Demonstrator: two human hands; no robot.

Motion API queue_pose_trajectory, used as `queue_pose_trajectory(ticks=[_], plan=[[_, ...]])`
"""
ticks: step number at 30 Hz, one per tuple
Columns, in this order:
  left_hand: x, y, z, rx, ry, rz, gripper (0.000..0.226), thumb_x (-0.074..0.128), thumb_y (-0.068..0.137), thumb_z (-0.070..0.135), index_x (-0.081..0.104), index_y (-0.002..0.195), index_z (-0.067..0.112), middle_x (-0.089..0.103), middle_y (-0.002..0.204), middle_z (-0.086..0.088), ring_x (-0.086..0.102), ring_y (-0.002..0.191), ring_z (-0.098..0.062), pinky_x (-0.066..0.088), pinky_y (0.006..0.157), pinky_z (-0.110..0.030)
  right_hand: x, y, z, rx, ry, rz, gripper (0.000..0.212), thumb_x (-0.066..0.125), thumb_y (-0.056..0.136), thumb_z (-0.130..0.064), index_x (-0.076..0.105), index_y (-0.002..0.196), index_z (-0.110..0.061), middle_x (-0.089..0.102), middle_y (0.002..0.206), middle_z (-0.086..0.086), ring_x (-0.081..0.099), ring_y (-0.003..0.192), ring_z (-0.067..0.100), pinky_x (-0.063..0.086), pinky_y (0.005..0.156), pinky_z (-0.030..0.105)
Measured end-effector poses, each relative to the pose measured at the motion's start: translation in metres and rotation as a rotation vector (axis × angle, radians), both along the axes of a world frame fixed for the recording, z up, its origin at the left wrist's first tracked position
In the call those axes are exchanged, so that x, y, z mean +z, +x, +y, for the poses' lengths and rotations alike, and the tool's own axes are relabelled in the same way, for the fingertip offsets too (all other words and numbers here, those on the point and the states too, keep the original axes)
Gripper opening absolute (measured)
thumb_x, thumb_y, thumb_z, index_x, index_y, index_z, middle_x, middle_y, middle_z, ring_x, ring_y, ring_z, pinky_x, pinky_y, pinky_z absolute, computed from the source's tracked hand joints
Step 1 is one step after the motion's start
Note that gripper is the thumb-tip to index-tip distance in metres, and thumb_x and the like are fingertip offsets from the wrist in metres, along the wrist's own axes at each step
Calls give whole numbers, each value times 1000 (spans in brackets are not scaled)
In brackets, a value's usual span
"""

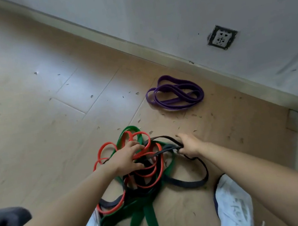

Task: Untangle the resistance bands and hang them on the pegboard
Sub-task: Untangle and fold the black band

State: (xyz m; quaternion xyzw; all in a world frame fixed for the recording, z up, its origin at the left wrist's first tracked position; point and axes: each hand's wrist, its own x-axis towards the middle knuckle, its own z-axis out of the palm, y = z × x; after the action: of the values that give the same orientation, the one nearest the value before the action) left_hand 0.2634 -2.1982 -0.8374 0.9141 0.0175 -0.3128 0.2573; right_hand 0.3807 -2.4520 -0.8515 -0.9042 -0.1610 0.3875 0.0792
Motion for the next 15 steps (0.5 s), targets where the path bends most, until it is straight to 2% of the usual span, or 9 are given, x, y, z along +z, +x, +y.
queue_pose_trajectory(ticks=[2,4,7,9,11,13,15], plan=[[8,-8,1,3,42,-24,60,68,94,31,45,148,32,40,151,3,53,125,-19,47,92,-28,5,-9,-2,-29,16,74,41,72,91,-27,61,128,-14,68,121,10,64,116,31,52,94,39],[20,-12,5,1,64,-23,50,66,95,26,52,142,31,54,137,4,56,113,-16,44,84,-26,15,-18,-3,31,4,123,8,67,94,-23,71,95,-16,71,93,8,69,99,30,51,76,33],[42,-18,13,-29,79,35,42,67,95,22,59,136,25,68,125,1,58,98,-12,46,83,-25,46,-25,5,122,-2,134,21,62,95,-19,64,75,-19,66,78,6,62,74,20,45,62,29],[61,-22,16,-24,101,52,41,66,95,19,58,136,21,68,124,-1,59,99,-14,45,84,-24,72,-24,12,162,28,137,17,62,94,-17,66,78,-17,72,85,13,63,72,22,51,64,34],[79,-23,20,-12,122,52,44,65,94,17,58,137,20,69,125,-4,63,105,-19,49,89,-29,103,-25,18,170,109,130,9,67,91,-18,71,90,-10,73,89,16,69,75,27,59,65,38],[100,-24,23,-44,161,57,56,64,92,16,50,146,21,70,124,-5,63,102,-21,49,89,-30,138,-26,24,161,215,129,12,74,89,-19,70,91,-7,69,84,11,69,70,21,60,57,31],[121,-26,27,-63,130,104,72,66,93,15,36,157,28,68,130,-6,63,105,-20,49,91,-30,178,-27,31,163,319,118,15,78,87,-20,68,82,-11,66,77,5,67,66,16,58,54,27]])
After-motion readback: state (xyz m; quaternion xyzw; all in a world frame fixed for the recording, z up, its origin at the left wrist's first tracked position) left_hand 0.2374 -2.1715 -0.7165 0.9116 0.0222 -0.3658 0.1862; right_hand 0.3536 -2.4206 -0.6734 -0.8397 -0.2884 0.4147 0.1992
